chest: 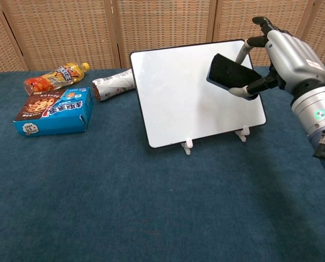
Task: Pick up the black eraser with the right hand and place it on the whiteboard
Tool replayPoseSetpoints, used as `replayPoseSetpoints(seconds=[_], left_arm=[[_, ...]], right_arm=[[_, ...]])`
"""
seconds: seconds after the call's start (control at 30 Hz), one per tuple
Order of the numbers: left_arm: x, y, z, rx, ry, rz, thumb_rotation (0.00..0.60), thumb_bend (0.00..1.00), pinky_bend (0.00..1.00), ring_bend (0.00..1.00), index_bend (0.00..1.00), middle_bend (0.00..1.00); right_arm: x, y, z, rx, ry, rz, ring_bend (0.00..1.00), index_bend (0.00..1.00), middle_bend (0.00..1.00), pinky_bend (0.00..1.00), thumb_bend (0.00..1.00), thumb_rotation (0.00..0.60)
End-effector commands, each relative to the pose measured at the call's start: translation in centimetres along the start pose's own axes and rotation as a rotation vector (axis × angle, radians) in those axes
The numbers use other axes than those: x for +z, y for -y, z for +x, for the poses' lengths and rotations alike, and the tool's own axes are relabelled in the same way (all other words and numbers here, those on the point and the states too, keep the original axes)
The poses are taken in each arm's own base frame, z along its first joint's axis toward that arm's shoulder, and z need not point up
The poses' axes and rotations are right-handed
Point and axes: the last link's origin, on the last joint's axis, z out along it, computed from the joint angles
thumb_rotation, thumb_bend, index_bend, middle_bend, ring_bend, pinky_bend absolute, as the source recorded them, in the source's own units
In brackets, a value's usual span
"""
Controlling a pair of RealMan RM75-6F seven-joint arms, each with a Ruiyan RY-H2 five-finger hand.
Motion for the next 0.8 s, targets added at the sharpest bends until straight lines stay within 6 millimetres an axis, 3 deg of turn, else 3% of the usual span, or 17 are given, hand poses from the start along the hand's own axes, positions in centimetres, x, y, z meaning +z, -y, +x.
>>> replayPoseSetpoints(seconds=[0.03,0.8], left_arm=[[0.0,0.0,0.0,-0.001,0.002,0.000,0.600,0.32,0.00,0.00,0.00,0.00],[0.1,0.0,-0.1,-0.024,0.020,0.011,0.600,0.32,0.00,0.00,0.00,0.00]], right_arm=[[0.4,0.4,-0.8,0.006,-0.029,-0.006,0.00,0.51,0.00,0.00,0.13,0.600],[1.9,1.2,-3.8,0.006,0.005,-0.011,0.00,0.51,0.00,0.00,0.13,0.600]])
